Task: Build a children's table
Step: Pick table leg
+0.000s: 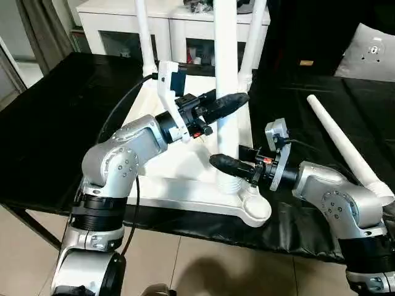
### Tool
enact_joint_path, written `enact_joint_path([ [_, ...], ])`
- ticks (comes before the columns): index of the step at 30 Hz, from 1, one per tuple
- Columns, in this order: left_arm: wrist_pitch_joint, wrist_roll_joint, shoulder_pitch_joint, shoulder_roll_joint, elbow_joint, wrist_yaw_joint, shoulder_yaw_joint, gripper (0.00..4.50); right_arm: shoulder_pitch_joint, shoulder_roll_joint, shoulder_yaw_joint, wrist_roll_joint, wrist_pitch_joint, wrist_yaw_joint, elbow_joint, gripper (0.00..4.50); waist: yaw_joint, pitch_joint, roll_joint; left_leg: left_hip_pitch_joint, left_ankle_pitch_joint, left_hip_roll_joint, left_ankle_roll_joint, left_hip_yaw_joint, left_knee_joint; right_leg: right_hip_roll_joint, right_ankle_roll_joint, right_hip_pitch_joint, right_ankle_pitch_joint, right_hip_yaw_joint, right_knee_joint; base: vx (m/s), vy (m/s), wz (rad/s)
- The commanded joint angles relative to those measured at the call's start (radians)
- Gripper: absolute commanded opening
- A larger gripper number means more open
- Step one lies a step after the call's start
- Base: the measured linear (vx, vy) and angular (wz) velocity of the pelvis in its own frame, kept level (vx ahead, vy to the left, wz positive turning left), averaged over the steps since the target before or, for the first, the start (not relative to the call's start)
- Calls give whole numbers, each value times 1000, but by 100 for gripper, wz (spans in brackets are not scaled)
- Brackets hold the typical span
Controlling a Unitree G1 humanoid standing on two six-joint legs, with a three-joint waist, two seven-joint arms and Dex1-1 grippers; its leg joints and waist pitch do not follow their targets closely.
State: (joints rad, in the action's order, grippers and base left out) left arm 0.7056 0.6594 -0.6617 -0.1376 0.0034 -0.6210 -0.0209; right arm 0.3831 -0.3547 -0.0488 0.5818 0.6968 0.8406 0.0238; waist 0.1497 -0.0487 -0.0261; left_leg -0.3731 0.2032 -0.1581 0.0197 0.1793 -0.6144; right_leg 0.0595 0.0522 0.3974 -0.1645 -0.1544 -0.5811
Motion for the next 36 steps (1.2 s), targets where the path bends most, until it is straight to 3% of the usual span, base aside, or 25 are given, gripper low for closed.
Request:
enact_joint_path([
  [1, -10, -8, -2, -6, -8, -7, 4, 181, 3, -1, -3, -7, 5, -10, -10, 263, 3, 76, 18, 9, 40, -85, -61, -40, 63, 119, 15, -65, -298, 79, 73, 0, 0, 0],
  [8, -19, -19, 5, -3, -5, -6, 13, 181, 0, 14, -13, -28, 2, -33, -18, 204, 2, 76, 18, 10, 45, -86, -57, -40, 63, 120, 18, -64, -301, 80, 74, 0, 0, 0],
  [12, -17, -23, 7, -2, -5, -2, 18, 181, 4, 18, -16, -47, -26, -46, -29, 196, 1, 76, 17, 10, 48, -86, -56, -39, 63, 121, 22, -63, -294, 80, 74, 0, 0, 0],
  [14, -33, -55, 11, -4, -1, 14, 33, 181, 13, 33, 7, -29, 1, -76, -30, 196, 1, 75, 16, 9, 45, -85, -59, -40, 64, 120, 24, -64, -290, 81, 72, 0, 0, 0],
  [15, -33, -55, 11, -4, -1, 14, 33, 216, 13, 33, 7, -29, 1, -76, -30, 195, 2, 76, 16, 10, 45, -86, -59, -40, 64, 121, 23, -64, -289, 81, 73, 0, 0, 0],
  [16, -72, -96, 13, -3, 12, 34, 44, 251, 22, 39, 17, -42, -19, -94, -33, 195, 1, 75, 16, 10, 46, -86, -59, -40, 64, 120, 22, -63, -289, 81, 73, 0, 0, 0],
  [19, -150, -159, 23, -1, 22, 55, 63, 251, 37, 51, 31, -86, -90, -137, -46, 195, 0, 75, 17, 11, 53, -84, -47, -40, 65, 121, 4, -63, -309, 80, 78, 0, 0, 0],
  [21, -198, -196, 28, 11, 26, 88, 61, 275, 49, 61, 36, -119, -142, -173, -62, 194, -2, 76, 14, 9, 52, -84, -39, -40, 65, 120, -3, -63, -306, 80, 78, 0, 0, 0],
  [26, -243, -244, 30, 56, 34, 174, 64, 306, 83, 112, 48, -178, -212, -284, -112, 193, -5, 77, 15, 10, 52, -86, -47, -40, 65, 122, 23, -63, -274, 79, 73, 0, 0, 0],
  [30, -283, -288, 34, 121, 71, 263, 75, 306, 97, 133, -15, -238, -258, -296, -142, 193, -6, 77, 16, 6, 49, -83, -60, -38, 62, 120, 27, -65, -258, 80, 73, 0, 0, 0],
  [36, -301, -313, 27, 193, 110, 356, 65, 266, 114, 204, -53, -310, -338, -367, -206, 193, -11, 76, 15, 8, 65, -87, -58, -39, 64, 121, 31, -62, -274, 80, 76, 0, 0, 0],
])
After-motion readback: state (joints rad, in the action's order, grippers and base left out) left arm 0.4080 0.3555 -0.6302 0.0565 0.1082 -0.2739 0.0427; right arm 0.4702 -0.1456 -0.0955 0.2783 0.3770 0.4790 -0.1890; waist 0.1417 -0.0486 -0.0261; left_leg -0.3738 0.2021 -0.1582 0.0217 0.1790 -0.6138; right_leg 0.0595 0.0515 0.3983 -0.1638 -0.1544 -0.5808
